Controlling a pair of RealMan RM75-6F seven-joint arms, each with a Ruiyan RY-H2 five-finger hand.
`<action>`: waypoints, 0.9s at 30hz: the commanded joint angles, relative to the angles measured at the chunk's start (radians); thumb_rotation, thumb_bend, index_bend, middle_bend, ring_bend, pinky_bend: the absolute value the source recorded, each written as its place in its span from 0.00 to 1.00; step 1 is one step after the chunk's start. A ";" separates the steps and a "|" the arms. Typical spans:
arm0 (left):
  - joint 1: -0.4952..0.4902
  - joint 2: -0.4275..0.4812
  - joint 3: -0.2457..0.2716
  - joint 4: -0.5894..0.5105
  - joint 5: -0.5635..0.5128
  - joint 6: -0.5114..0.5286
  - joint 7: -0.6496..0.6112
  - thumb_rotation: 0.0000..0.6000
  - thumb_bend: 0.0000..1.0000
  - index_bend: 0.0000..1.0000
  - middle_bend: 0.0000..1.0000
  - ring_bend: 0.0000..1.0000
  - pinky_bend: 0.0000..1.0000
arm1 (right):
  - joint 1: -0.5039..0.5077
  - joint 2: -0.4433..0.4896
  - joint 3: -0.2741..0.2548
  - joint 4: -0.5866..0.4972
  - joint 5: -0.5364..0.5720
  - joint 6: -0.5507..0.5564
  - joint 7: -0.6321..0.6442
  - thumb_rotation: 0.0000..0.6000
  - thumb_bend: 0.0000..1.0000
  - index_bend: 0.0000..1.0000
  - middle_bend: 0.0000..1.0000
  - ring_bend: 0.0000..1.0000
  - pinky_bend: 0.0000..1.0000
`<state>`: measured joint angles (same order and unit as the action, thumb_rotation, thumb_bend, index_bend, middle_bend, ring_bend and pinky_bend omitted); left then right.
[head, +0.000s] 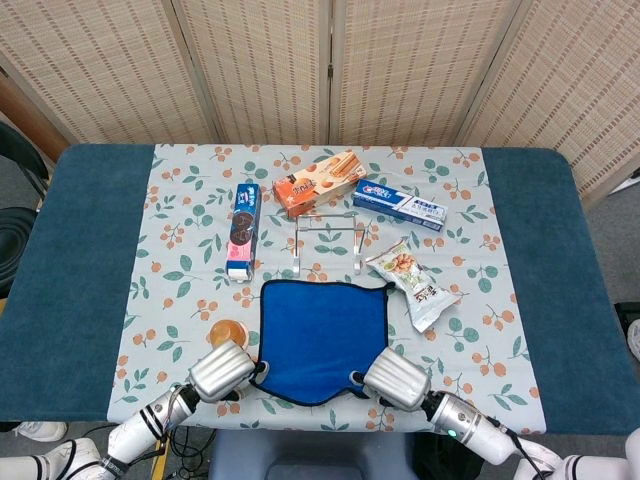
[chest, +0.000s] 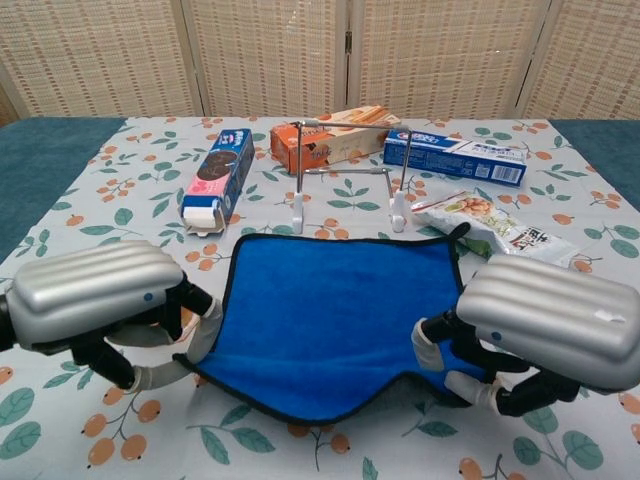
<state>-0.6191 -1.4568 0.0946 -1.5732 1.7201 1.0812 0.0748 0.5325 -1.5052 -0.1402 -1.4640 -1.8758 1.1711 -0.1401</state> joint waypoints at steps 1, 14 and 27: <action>-0.014 0.037 -0.030 -0.043 -0.015 0.009 -0.026 1.00 0.47 0.62 1.00 0.97 1.00 | 0.001 0.028 0.023 -0.026 -0.004 0.037 0.002 1.00 0.54 0.75 0.92 0.92 1.00; -0.125 0.163 -0.229 -0.193 -0.158 -0.052 -0.083 1.00 0.47 0.62 1.00 0.97 1.00 | 0.022 0.188 0.174 -0.146 0.094 0.104 -0.016 1.00 0.54 0.76 0.92 0.92 1.00; -0.286 0.178 -0.407 -0.159 -0.451 -0.227 -0.056 1.00 0.47 0.62 1.00 0.97 1.00 | 0.094 0.247 0.328 -0.185 0.255 0.036 -0.042 1.00 0.54 0.76 0.93 0.92 1.00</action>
<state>-0.8703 -1.2757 -0.2817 -1.7512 1.3193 0.8882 -0.0024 0.6150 -1.2633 0.1745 -1.6452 -1.6389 1.2208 -0.1731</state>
